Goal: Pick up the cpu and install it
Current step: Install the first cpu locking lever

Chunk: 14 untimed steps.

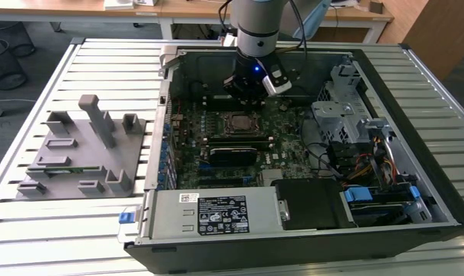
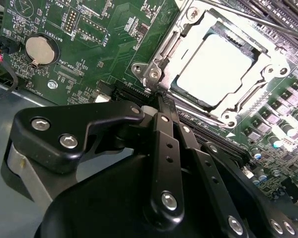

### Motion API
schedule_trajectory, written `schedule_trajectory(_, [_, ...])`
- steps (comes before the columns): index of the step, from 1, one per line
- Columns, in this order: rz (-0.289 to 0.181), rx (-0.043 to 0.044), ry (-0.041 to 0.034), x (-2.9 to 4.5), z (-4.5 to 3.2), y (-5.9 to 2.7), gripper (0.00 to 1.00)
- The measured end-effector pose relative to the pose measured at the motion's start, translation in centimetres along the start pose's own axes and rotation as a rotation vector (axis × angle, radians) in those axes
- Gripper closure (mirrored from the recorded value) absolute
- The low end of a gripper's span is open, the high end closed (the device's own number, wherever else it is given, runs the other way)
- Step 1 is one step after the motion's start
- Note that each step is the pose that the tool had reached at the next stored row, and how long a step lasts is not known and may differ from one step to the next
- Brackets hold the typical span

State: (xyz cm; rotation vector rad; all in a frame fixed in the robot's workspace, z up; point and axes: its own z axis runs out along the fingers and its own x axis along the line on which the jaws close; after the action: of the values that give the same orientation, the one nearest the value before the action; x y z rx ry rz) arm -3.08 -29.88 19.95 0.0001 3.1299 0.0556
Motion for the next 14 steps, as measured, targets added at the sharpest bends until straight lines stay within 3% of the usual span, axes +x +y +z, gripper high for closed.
schedule_trajectory(6, [0.0,0.0042,0.0003,-0.01,0.02,-0.01,0.89])
schedule_trajectory(14, [0.0,0.0187,0.0003,-0.02,0.24,-0.02,0.89])
